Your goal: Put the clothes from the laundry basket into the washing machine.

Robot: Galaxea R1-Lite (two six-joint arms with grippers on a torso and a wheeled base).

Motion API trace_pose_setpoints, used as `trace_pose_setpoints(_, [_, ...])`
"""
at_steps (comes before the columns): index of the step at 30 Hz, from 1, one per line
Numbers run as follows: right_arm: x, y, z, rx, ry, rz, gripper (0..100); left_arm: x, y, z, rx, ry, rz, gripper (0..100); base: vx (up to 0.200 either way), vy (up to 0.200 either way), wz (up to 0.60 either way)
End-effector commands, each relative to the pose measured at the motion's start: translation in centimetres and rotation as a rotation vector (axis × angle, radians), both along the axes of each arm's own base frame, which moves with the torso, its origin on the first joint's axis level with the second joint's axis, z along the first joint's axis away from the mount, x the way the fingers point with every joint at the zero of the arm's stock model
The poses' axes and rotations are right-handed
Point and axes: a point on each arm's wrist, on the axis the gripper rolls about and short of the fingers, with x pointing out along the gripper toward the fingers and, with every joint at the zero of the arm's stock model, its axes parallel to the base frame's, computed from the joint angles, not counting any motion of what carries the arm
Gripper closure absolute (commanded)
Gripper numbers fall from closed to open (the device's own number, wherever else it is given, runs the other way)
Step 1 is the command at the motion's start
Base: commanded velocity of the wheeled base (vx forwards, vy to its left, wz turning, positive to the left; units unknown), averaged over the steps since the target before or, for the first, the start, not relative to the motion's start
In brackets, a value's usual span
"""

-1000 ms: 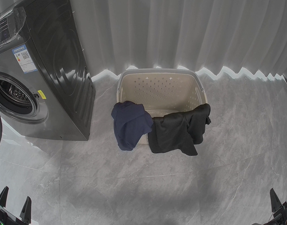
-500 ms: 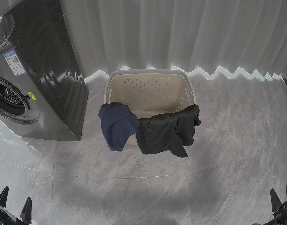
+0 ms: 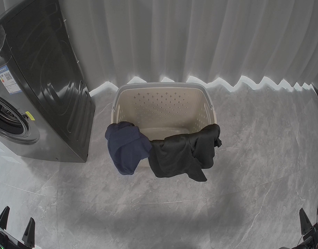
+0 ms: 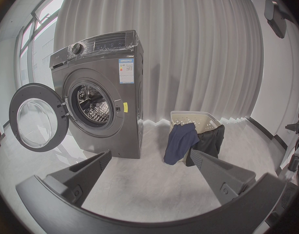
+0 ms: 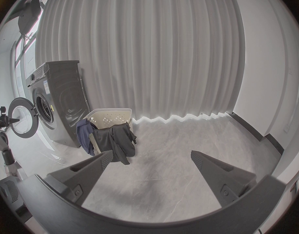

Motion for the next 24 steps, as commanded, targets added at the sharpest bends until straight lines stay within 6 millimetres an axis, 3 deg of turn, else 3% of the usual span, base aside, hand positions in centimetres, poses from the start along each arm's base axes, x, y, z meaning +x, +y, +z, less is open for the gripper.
trace_pose_setpoints(1, [0.01,0.0,-0.54,0.0,0.003,-0.001,0,0.05,0.0,-0.51,-0.001,0.007,0.0,0,0.0,0.0,0.0])
trace_pose_setpoints(7, [0.01,-0.01,-0.54,0.001,0.003,-0.007,0,0.04,0.0,-0.47,0.001,0.006,0.0,0,0.0,0.0,0.0])
trace_pose_setpoints(13, [0.01,-0.01,-0.55,-0.002,0.004,-0.007,0,0.04,0.0,-0.47,0.001,0.006,0.0,0,0.2,0.0,0.0])
trace_pose_setpoints(24, [0.01,-0.01,-0.54,-0.003,0.003,-0.007,0,0.04,0.0,-0.47,0.001,0.006,0.0,0,0.0,0.0,0.0])
